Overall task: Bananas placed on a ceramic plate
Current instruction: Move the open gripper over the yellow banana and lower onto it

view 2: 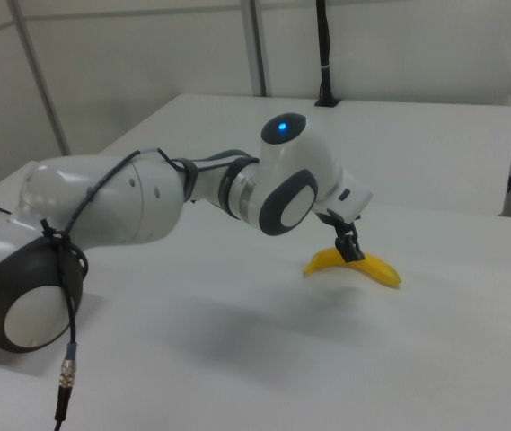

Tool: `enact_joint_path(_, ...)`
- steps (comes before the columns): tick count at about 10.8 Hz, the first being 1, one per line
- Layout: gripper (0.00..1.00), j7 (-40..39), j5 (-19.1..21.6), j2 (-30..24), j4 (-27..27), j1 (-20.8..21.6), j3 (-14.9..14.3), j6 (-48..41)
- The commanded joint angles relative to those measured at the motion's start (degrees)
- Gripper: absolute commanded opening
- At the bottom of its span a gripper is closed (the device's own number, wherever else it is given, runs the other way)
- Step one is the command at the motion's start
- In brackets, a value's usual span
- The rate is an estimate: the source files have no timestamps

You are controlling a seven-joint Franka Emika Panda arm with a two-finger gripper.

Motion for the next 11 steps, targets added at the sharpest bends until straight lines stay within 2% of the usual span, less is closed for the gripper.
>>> enact_joint_path(1, 1.00, 2.8, -2.7, 5.8, 5.1, -0.2, -0.3, 2.9)
enact_joint_path(4, 1.00, 2.9, -4.2, 7.9, 5.2, -0.1, -0.3, 3.4)
enact_joint_path(5, 0.96, 3.0, -4.1, 8.3, 5.2, -0.2, -0.2, 3.5)
enact_joint_path(6, 0.79, 3.0, -4.2, 9.3, 5.8, -0.1, -0.1, 4.8)
enact_joint_path(7, 0.49, 2.9, -4.2, 10.0, 5.8, 0.1, -0.1, 7.1)
enact_joint_path(8, 0.34, 2.7, -4.3, 10.1, 5.8, 0.1, -0.1, 7.6)
enact_joint_path(9, 0.25, 2.7, -4.5, 10.1, 5.8, 0.1, -0.1, 7.5)
enact_joint_path(11, 0.21, 2.7, -5.1, 10.1, 5.8, 0.1, -0.1, 7.5)
